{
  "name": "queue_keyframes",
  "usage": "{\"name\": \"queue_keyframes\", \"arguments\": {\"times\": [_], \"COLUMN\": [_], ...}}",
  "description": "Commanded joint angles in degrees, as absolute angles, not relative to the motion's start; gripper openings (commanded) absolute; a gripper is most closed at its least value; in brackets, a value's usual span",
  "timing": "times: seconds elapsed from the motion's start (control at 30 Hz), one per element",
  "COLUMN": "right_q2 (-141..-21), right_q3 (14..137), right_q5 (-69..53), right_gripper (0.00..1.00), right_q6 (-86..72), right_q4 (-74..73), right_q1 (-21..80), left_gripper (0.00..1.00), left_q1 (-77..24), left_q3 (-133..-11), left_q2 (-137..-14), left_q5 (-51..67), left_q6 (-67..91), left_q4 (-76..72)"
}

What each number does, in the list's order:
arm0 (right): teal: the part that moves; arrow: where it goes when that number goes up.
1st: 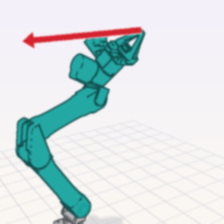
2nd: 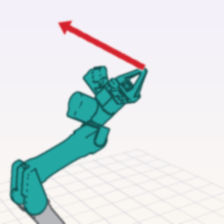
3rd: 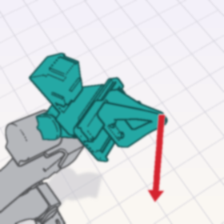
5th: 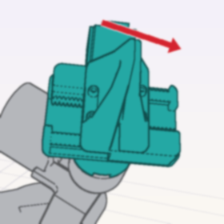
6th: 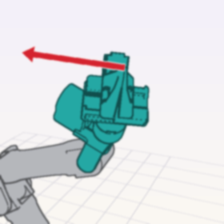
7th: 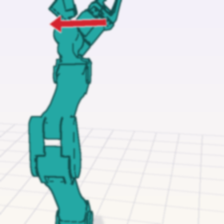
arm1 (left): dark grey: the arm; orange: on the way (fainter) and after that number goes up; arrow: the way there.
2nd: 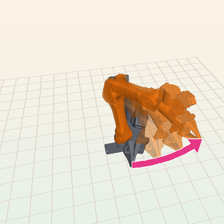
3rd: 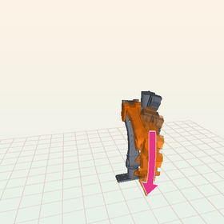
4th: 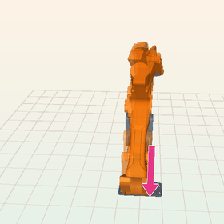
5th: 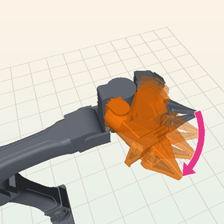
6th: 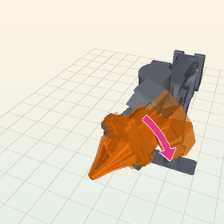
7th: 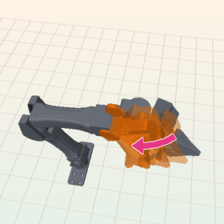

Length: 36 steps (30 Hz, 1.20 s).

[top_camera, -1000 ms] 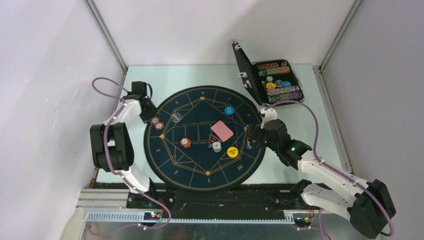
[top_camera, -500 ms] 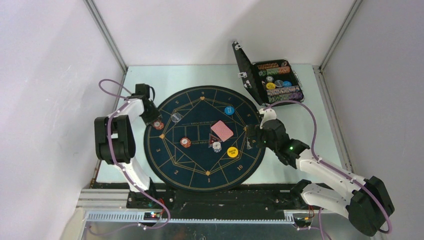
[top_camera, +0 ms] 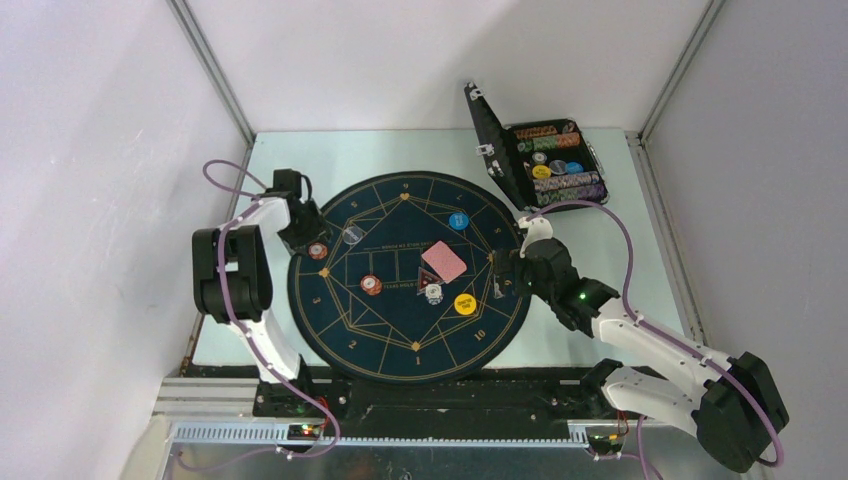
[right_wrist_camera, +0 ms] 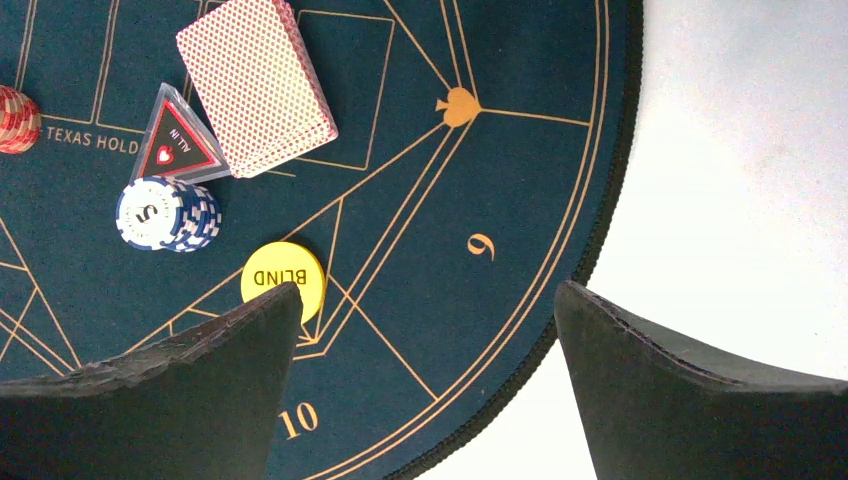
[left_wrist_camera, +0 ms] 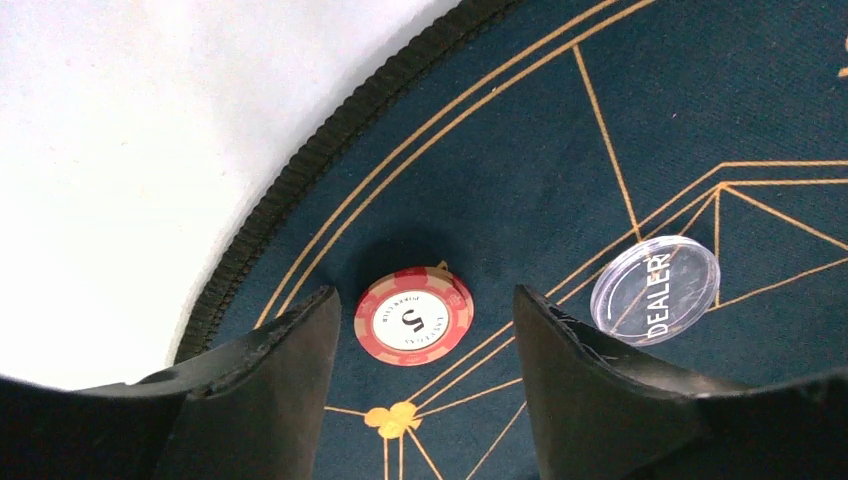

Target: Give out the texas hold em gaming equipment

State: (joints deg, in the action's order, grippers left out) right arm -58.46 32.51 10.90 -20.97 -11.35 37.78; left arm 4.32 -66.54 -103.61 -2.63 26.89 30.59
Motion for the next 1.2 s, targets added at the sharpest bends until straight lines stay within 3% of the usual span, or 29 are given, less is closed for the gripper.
{"name": "queue_keyframes", "arguments": {"times": [0.0, 0.1, 0.13, 0.23, 0.43, 0.6, 0.77, 1.17], "right_q2": [-58.2, -57.5, -57.1, -56.2, -54.4, -54.0, -55.0, -55.2], "right_q3": [32.7, 32.7, 32.7, 32.7, 32.7, 32.6, 32.6, 32.6], "right_q5": [12.3, 12.0, 11.8, 11.4, 11.6, 11.2, 9.9, 10.0], "right_gripper": [1.00, 1.00, 0.99, 1.00, 1.00, 1.00, 1.00, 1.00], "right_q6": [-20.5, -20.4, -20.3, -19.9, -20.1, -20.5, -20.7, -20.7], "right_q4": [-9.2, -9.2, -9.1, -8.5, -9.5, -10.6, -10.4, -10.4], "right_q1": [37.8, 37.9, 37.9, 38.0, 38.1, 38.2, 38.4, 38.5], "left_gripper": [0.74, 0.80, 0.91, 0.99, 1.00, 1.00, 1.00, 0.97], "left_q1": [4.5, 4.5, 4.4, 3.8, -6.6, -18.1, -26.4, -29.3], "left_q3": [-66.7, -67.1, -67.1, -66.4, -61.6, -56.0, -53.3, -51.8], "left_q2": [-101.1, -98.9, -96.7, -90.9, -77.8, -76.7, -79.5, -87.2], "left_q5": [-1.9, -3.0, -3.6, -3.5, -10.1, -16.0, -14.4, -9.6], "left_q6": [26.3, 27.0, 27.4, 28.6, 31.1, 34.6, 36.7, 37.4], "left_q4": [30.2, 30.7, 30.7, 30.1, 33.0, 37.8, 37.3, 32.2]}}
